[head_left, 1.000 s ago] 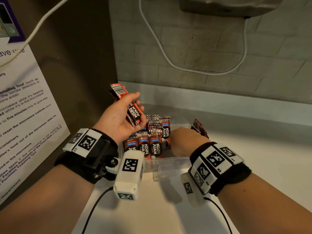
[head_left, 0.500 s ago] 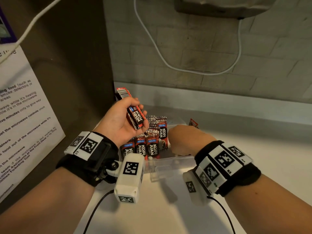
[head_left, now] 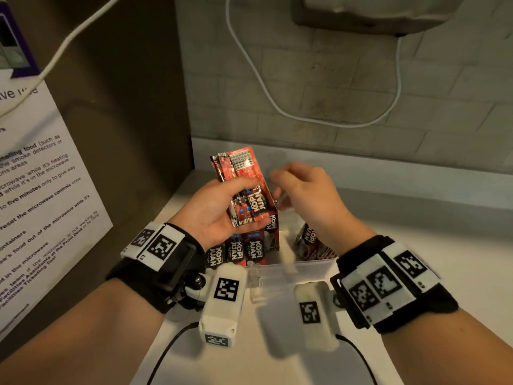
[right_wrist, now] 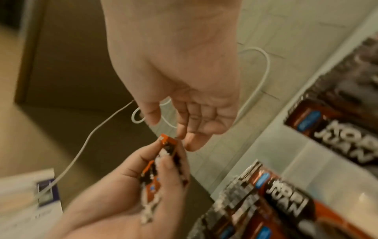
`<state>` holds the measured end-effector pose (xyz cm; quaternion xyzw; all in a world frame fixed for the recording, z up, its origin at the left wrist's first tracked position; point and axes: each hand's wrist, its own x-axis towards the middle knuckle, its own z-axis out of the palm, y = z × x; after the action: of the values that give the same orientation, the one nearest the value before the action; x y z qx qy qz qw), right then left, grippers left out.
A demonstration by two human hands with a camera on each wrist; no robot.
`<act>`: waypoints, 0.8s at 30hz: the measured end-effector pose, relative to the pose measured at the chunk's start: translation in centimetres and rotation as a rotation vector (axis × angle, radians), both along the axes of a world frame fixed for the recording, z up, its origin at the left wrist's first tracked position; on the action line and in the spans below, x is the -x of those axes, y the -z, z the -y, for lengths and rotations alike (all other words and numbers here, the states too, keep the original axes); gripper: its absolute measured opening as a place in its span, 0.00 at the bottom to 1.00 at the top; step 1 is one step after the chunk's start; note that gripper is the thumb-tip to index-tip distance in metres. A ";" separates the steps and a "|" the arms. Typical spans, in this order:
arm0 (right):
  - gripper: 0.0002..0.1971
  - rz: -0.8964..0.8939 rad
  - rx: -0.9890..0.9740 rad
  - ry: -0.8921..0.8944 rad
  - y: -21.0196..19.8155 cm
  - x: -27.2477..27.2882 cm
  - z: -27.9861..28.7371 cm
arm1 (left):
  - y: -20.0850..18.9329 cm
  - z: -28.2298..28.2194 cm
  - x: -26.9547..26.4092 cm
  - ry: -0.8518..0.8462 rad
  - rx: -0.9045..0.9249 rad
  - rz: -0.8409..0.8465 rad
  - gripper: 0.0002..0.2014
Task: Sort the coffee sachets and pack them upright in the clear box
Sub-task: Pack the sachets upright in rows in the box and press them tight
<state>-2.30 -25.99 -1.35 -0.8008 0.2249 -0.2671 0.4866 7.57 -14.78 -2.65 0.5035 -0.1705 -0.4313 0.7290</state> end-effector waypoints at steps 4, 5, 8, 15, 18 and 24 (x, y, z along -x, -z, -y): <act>0.09 0.078 -0.356 -0.163 0.0 0.1 -1.0 | -0.3 0.1 0.4 0.019 0.014 0.053 0.04; 0.08 0.092 -0.376 -0.184 0.1 0.1 -1.0 | -0.4 0.0 0.4 0.021 0.018 0.060 0.05; 0.09 0.123 -0.374 -0.198 0.5 0.2 -0.7 | -0.5 0.0 0.3 0.035 0.015 0.085 0.14; 0.10 0.235 -0.388 -0.066 0.4 0.1 -0.8 | -0.2 0.3 0.1 -0.017 -0.008 0.058 0.09; 0.11 0.369 -0.412 -0.036 0.0 0.2 -0.5 | -0.3 0.3 0.0 -0.062 -0.035 -0.004 0.12; 0.22 0.407 -0.201 -0.008 0.0 0.0 -0.5 | -0.6 0.3 0.2 -0.036 -0.007 -0.048 0.09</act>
<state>-2.35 -25.50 -1.32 -0.6788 0.1443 -0.3978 0.6002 7.40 -15.04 -2.06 0.4983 -0.1423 -0.4306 0.7389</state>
